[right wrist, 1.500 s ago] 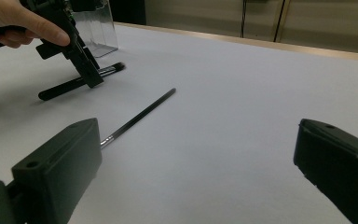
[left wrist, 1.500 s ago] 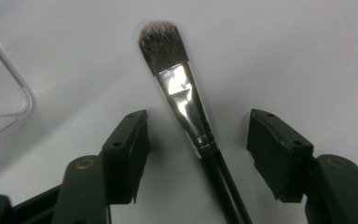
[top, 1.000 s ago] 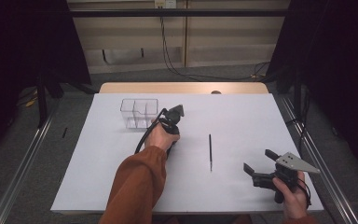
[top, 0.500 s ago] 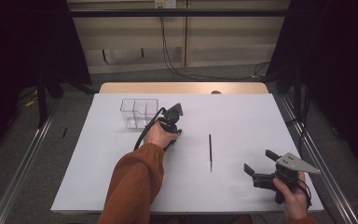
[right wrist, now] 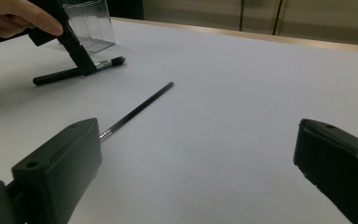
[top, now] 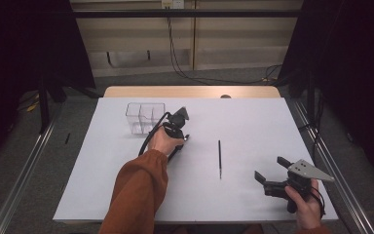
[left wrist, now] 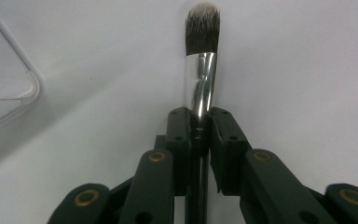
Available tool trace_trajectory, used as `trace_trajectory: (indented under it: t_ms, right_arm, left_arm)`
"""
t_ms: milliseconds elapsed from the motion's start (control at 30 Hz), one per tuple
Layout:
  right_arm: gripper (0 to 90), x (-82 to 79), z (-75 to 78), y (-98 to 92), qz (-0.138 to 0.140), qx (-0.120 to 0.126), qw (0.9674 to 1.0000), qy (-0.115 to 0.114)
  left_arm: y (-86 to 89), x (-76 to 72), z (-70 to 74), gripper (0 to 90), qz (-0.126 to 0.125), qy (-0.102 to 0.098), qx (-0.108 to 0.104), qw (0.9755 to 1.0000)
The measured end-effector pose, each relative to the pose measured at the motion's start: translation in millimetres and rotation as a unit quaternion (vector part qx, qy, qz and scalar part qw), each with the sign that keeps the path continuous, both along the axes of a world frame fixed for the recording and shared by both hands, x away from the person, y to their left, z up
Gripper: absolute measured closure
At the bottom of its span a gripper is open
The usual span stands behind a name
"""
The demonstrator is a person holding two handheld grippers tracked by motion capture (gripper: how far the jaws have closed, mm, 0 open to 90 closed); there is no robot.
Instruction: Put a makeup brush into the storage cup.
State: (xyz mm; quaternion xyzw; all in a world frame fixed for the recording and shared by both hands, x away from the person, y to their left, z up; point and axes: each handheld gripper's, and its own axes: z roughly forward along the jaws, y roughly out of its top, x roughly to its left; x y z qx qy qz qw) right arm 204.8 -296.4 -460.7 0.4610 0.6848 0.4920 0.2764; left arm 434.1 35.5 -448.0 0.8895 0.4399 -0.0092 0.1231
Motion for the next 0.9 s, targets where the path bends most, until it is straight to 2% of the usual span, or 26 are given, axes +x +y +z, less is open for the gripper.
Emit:
trace_trajectory:
  t_ms: [133, 300, 433, 500, 600, 667, 733, 833, 900]
  right_arm:
    - [0.3, 0.1, -0.1, 0.1, 0.0, -0.001, 1.0, 0.0]
    - [0.2, 0.2, 0.1, 0.1, -0.001, 0.0, 1.0, 0.001]
    - [0.3, -0.6, 0.6, 1.0, 0.0, -0.002, 1.0, -0.001]
    - [0.2, -0.9, 0.8, 1.4, 0.0, -0.002, 1.0, -0.001]
    - [0.3, -1.1, 0.8, 1.4, -0.001, -0.003, 1.0, -0.001]
    - [0.2, -0.9, 0.7, 1.2, -0.001, -0.002, 1.0, -0.001]
    - [0.3, -0.7, 0.6, 1.0, -0.002, -0.002, 1.0, 0.0]
    - [0.2, -0.3, 0.5, 1.1, -0.003, -0.002, 1.0, 0.0]
    - [0.2, -0.5, 0.6, 1.6, 0.0, -0.004, 1.0, -0.001]
  left_arm:
    - [4.7, 0.6, 1.0, 79.2, 0.01, -0.002, -0.004, 0.9999]
    - [9.5, -0.5, 6.4, 79.2, 0.009, -0.006, -0.019, 0.9998]
    - [13.4, -4.0, 10.3, 79.2, 0.009, -0.021, -0.027, 0.9994]
    - [16.2, -5.3, 11.2, 79.2, 0.009, -0.02, -0.035, 0.9992]
    - [19.1, -7.6, 13.0, 79.2, 0.004, -0.029, -0.047, 0.9985]
    - [20.2, -9.5, 15.0, 79.2, 0.003, -0.036, -0.049, 0.9982]
    - [20.9, -11.9, 15.9, 79.2, 0.005, -0.053, -0.042, 0.9977]
    - [23.1, -13.8, 16.5, 79.2, 0.007, -0.058, -0.058, 0.9966]
    - [24.0, -15.4, 17.9, 79.2, -0.003, -0.065, -0.065, 0.9958]
